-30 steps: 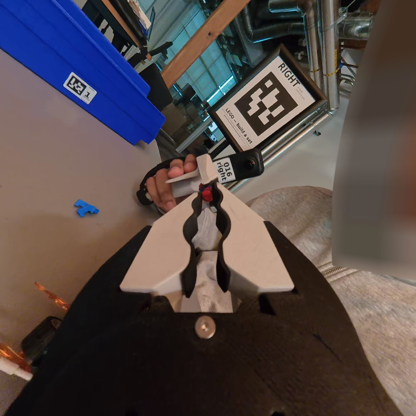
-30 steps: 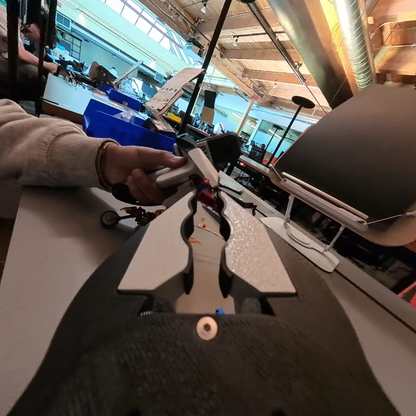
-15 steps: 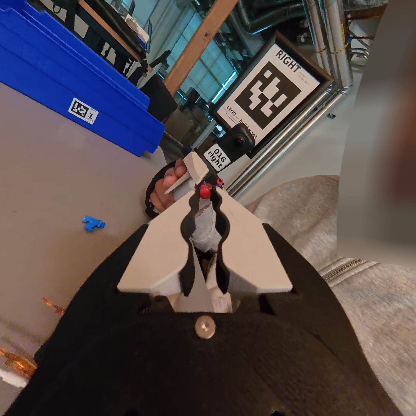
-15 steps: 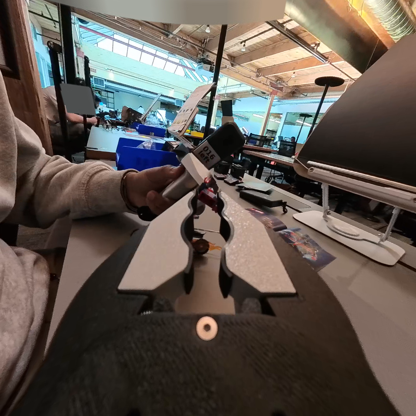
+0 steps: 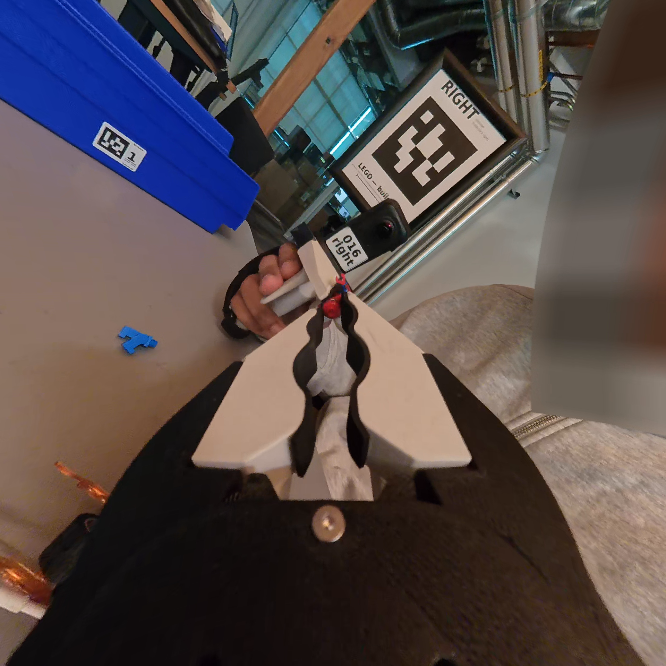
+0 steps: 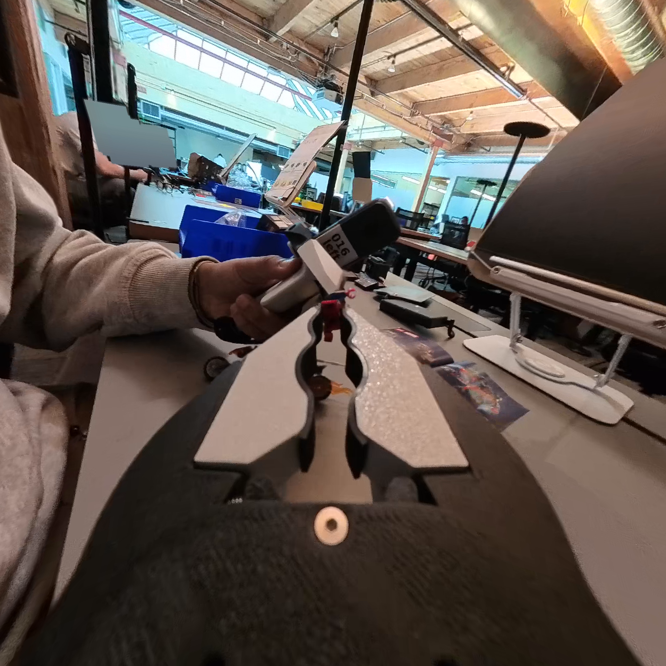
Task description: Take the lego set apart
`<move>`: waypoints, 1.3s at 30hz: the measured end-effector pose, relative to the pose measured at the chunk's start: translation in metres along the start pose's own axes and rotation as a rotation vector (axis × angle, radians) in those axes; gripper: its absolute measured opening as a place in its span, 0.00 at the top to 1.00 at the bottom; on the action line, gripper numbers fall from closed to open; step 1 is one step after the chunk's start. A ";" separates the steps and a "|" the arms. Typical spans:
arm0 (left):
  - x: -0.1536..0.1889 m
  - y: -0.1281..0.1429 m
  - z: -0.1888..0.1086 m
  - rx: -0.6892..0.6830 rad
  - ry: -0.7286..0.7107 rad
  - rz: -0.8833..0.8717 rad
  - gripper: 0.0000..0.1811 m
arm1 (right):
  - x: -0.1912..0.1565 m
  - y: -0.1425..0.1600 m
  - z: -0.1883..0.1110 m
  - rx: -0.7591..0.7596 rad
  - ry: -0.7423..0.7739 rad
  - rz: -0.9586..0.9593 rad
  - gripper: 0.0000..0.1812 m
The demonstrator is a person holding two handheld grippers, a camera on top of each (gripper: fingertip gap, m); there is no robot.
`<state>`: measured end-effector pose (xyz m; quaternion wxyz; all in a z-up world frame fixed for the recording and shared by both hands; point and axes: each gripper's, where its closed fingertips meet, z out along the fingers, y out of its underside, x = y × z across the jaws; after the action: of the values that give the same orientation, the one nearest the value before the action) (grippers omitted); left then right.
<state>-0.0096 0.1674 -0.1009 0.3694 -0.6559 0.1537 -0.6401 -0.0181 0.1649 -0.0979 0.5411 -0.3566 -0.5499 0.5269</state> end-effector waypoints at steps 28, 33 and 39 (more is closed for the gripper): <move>0.009 -0.008 0.001 0.020 -0.149 0.389 0.95 | 0.006 -0.009 -0.002 0.088 -0.181 0.550 0.97; 0.011 -0.006 0.001 0.008 -0.131 0.383 0.95 | 0.005 -0.010 -0.003 0.101 -0.192 0.549 0.93; 0.011 -0.005 0.001 -0.004 -0.136 0.381 0.95 | 0.005 -0.012 -0.005 0.115 -0.222 0.583 0.96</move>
<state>-0.0084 0.1641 -0.0896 0.4921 -0.6573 0.2510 -0.5125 -0.0121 0.1680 -0.0859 0.3233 -0.4085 -0.4496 0.7256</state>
